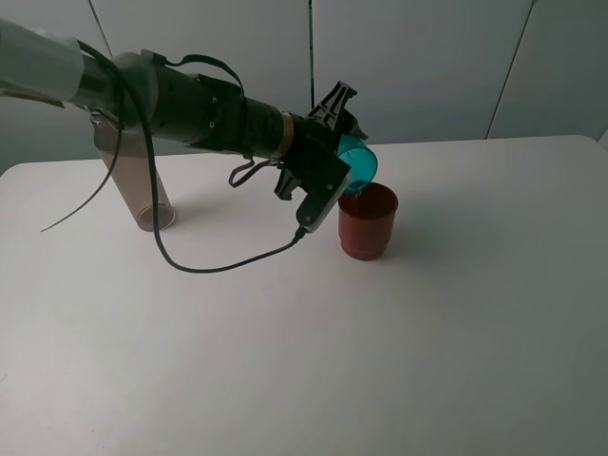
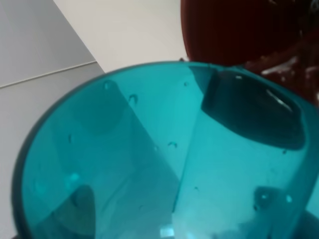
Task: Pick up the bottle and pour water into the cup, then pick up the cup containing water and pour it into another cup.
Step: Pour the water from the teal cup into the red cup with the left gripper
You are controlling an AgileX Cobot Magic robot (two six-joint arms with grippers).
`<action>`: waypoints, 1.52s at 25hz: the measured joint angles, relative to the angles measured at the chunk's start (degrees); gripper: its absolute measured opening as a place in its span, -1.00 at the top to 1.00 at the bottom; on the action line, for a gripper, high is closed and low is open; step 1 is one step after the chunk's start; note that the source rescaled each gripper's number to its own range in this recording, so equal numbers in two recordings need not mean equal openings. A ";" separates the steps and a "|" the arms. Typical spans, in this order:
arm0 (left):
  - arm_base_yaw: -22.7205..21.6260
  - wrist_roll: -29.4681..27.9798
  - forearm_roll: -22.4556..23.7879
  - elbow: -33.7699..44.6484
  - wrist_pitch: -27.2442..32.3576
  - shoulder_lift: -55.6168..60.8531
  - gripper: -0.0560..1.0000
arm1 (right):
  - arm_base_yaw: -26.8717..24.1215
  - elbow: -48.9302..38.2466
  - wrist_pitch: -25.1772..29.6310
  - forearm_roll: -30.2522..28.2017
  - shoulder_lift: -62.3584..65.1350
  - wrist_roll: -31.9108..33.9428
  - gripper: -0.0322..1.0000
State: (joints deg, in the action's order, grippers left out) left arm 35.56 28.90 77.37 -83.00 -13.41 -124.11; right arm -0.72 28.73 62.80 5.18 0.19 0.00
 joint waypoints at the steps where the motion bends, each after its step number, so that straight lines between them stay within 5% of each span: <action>1: 0.00 0.13 0.00 0.00 0.00 0.00 0.58 | 0.00 0.00 0.00 0.00 0.00 0.00 0.94; 13: 0.00 3.07 -0.11 0.00 -1.44 0.00 0.58 | 0.00 0.00 0.00 0.00 0.00 0.00 0.94; 19: 0.00 3.18 -0.11 0.00 -1.71 0.36 0.58 | 0.00 0.00 0.00 0.00 0.00 0.00 0.65; 38: 0.00 5.70 -0.11 0.00 -4.02 1.39 0.58 | 0.00 0.00 0.00 0.00 0.00 -0.36 0.70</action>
State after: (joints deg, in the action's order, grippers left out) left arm 35.56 34.60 77.26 -83.00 -17.43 -122.72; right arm -0.72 28.73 62.80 5.18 0.19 -0.36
